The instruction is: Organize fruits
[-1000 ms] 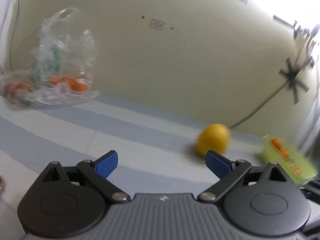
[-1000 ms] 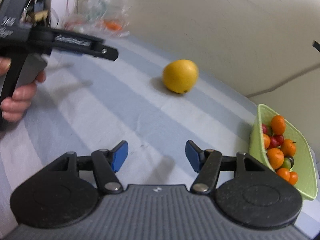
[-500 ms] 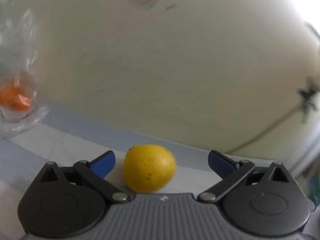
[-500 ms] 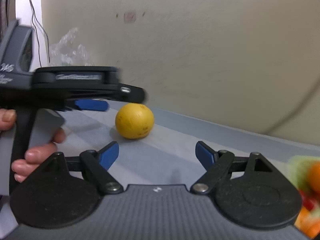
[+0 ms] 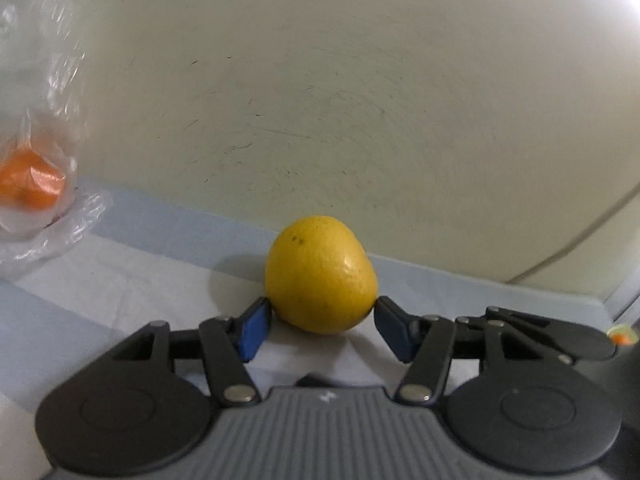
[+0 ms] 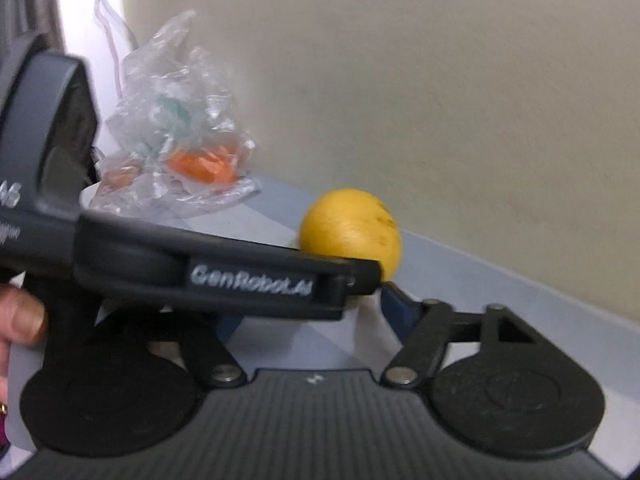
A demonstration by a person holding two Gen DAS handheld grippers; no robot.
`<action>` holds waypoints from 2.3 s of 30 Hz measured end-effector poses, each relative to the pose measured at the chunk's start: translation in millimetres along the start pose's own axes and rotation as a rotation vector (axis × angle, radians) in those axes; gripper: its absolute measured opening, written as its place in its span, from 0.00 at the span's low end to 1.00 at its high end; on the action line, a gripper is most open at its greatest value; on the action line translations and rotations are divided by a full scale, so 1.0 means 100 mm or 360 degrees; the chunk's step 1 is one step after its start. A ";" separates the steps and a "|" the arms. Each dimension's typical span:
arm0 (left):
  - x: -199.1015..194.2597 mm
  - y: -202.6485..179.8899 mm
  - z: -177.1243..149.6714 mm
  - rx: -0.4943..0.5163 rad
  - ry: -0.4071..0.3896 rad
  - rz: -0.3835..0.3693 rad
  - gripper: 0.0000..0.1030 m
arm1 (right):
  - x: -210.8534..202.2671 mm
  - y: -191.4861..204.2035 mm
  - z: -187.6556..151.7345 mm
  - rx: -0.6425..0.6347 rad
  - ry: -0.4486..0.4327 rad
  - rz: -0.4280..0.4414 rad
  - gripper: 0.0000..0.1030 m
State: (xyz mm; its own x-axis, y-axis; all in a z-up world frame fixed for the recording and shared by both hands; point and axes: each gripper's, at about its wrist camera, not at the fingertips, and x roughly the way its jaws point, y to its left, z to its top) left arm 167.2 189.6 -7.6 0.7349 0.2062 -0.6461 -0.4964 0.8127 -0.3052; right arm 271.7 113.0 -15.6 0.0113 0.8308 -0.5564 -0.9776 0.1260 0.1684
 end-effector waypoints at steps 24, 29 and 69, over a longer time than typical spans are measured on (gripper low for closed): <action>0.36 -0.08 0.36 0.0029 -0.0008 0.0347 0.57 | -0.24 -0.47 -0.21 0.0372 0.0006 -0.0147 0.63; 0.31 -0.12 0.35 0.0049 -0.0013 0.0384 0.55 | -0.26 -0.50 -0.22 0.0401 -0.0001 -0.0129 0.63; -1.80 -1.06 -1.33 0.0091 -0.0099 -0.0327 0.49 | -2.16 0.25 -1.54 0.0142 -0.0050 -0.0446 0.67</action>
State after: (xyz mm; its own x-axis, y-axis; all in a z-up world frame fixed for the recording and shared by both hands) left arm 26.1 -6.5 47.9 0.8458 0.0652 -0.5295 -0.3079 0.8702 -0.3847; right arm 212.8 -147.5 -16.7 0.2859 0.7734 -0.5658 -0.9133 0.3986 0.0833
